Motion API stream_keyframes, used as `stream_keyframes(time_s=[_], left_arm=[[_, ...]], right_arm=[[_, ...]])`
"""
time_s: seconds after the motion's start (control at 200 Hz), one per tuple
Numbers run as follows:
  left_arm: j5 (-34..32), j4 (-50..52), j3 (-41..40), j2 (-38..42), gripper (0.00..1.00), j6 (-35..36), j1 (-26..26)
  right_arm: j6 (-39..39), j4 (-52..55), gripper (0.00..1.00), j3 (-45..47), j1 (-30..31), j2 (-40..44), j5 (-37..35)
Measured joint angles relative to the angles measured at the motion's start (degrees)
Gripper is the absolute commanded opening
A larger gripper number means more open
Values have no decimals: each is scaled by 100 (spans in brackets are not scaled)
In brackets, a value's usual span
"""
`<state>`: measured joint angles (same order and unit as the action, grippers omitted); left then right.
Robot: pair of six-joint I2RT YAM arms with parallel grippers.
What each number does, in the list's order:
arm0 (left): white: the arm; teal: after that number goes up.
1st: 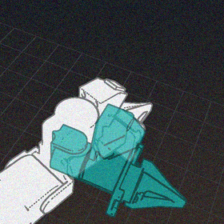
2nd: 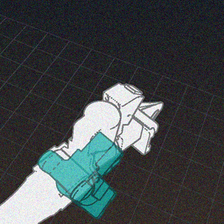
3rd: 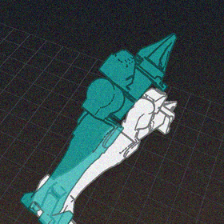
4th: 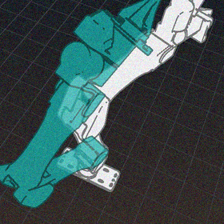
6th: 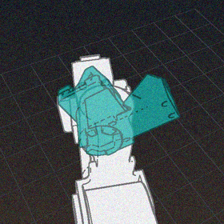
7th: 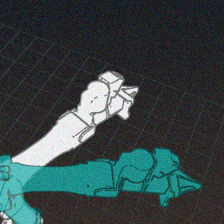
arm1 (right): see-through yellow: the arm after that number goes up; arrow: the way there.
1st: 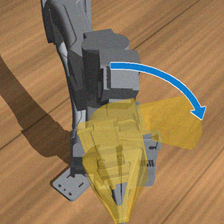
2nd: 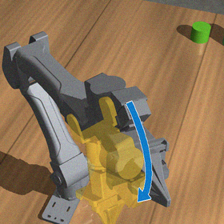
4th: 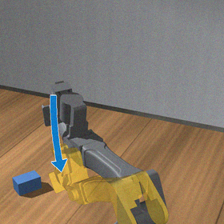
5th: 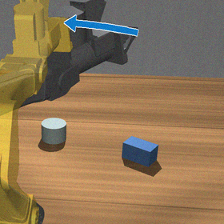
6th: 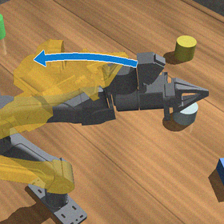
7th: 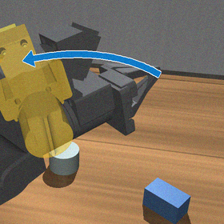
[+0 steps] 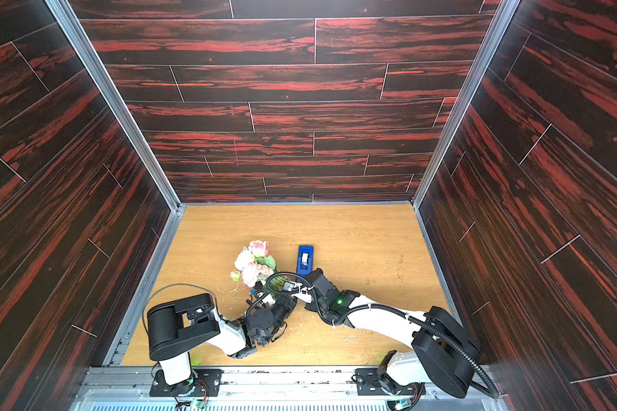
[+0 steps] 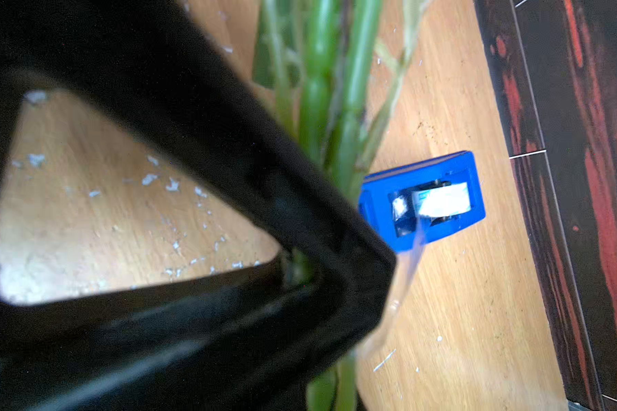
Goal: Wrap bouquets with tape
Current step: Wrap the tape around the bouquet.
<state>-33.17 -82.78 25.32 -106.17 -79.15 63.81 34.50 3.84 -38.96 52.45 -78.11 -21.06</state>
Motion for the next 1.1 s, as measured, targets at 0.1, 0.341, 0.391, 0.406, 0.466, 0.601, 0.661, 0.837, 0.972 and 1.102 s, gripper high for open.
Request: stream_keyframes(time_s=[0.1,0.341,0.391,0.406,0.466,0.601,0.661,0.837,0.972,1.102], left_arm=[[39,0,0,-11,0,0,0],[-28,221,-7,-94,0,192,-181],[11,223,-9,-94,0,267,-190],[22,223,-11,-94,0,278,-192],[107,223,-11,-90,0,382,-199],[372,234,-11,13,0,643,-199],[481,243,-13,114,0,748,-199],[614,240,-98,374,0,999,-186],[623,273,-120,439,0,1093,-181],[638,286,-120,439,0,1128,-175]], right_arm=[[-11,96,34,-2,-4,35,85],[125,1421,54,-603,-380,225,1609],[151,1792,54,-890,-669,229,2188],[153,1886,54,-975,-756,229,2347],[214,2308,55,-1370,-1204,195,3016],[400,2881,55,-2031,-1871,-197,4046],[476,3067,55,-2129,-2052,-431,4422],[686,3687,54,-2332,-2306,-1025,5112],[798,3908,53,-2363,-2306,-1296,5405],[824,3969,51,-2365,-2306,-1453,5569]])
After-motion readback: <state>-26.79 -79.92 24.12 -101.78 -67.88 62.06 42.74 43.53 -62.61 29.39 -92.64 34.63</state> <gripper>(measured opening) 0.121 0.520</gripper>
